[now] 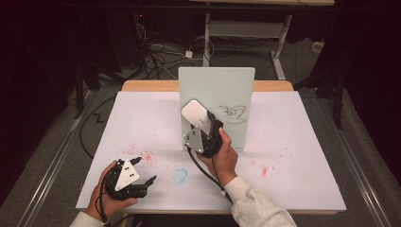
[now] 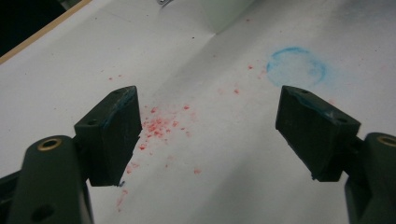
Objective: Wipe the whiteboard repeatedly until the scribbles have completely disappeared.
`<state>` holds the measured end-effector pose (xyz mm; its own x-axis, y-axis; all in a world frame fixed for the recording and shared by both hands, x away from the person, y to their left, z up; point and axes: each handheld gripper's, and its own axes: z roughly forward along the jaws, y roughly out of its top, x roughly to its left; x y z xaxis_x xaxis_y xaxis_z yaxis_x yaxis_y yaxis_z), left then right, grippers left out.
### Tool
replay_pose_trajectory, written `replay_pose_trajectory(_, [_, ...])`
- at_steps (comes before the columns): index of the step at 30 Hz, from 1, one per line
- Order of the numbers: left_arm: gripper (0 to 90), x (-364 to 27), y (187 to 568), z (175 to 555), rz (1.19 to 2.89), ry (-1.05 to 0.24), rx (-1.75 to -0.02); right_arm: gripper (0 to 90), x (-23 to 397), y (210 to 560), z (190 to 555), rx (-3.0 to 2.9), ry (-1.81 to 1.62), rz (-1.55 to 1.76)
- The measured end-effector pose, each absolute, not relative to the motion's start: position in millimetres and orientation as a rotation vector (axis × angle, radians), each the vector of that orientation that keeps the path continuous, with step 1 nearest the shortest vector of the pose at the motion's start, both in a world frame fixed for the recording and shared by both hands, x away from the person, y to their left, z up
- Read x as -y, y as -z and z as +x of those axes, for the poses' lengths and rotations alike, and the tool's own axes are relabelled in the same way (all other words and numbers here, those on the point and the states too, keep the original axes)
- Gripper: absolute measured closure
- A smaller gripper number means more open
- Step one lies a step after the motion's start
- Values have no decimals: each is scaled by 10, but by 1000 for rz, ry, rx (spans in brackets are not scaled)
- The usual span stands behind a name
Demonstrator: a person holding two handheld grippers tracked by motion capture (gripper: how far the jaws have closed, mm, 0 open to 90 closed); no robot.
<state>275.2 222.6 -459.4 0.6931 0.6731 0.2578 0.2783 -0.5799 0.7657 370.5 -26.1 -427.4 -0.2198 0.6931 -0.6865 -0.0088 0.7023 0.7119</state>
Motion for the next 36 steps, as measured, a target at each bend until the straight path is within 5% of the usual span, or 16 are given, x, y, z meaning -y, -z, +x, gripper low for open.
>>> replay_pose_trajectory(7, [216,-2240,4590,2745,2176,-705,-730,312,123,4566,3594,-1753,-628,455])
replay_pose_trajectory(23, [216,-2220,4599,2747,2184,-708,-738,312,925,4154,3732,-1656,-665,638])
replay_pose_trajectory(31, [216,-2214,4600,2747,2189,-712,-739,312,908,4391,3643,-1707,-617,562])
replay_pose_trajectory(36, [216,-2218,4600,2748,2183,-710,-739,312,945,4227,3707,-1679,-675,623])
